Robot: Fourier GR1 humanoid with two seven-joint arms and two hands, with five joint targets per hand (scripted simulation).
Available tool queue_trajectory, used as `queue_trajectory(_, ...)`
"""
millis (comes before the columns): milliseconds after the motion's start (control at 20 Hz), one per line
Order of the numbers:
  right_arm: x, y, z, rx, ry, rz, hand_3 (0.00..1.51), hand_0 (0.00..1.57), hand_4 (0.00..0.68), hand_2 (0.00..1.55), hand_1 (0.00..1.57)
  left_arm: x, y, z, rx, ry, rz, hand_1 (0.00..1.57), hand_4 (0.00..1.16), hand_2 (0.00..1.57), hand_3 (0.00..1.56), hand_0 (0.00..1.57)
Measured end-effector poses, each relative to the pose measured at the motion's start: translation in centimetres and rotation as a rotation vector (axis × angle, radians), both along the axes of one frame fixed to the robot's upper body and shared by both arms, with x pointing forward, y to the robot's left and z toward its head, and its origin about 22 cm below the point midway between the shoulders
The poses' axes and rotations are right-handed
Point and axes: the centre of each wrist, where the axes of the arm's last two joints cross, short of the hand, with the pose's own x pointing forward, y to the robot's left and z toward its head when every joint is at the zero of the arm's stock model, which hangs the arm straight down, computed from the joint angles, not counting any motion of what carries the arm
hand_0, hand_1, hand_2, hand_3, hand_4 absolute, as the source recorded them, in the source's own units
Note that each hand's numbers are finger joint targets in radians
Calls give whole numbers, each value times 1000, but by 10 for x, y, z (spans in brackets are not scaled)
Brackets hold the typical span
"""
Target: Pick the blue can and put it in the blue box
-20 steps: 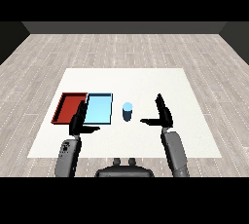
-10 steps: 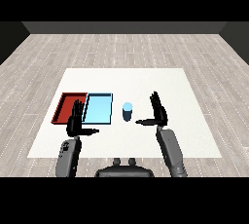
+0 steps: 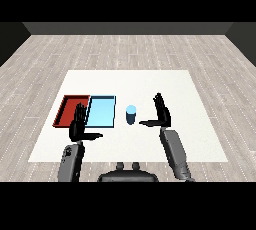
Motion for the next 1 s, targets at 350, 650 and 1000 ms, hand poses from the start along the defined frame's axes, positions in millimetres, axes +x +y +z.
queue_trajectory(350, 1, 9, -11, 34, 60, 13, 0, 0, 0, 0, 0, 2, 8, -1, -7, 0, 1, 0, 0, 0, 0, 0)
queue_trajectory(650, 5, 15, -24, 61, 106, 7, 0, 0, 0, 0, 0, 3, 4, 6, -14, -4, 4, 0, 0, 0, 0, 0)
queue_trajectory(1000, 10, 28, -40, 87, 159, 1, 0, 0, 0, 0, 0, 3, 8, 2, -26, -12, 12, 0, 0, 0, 0, 0)
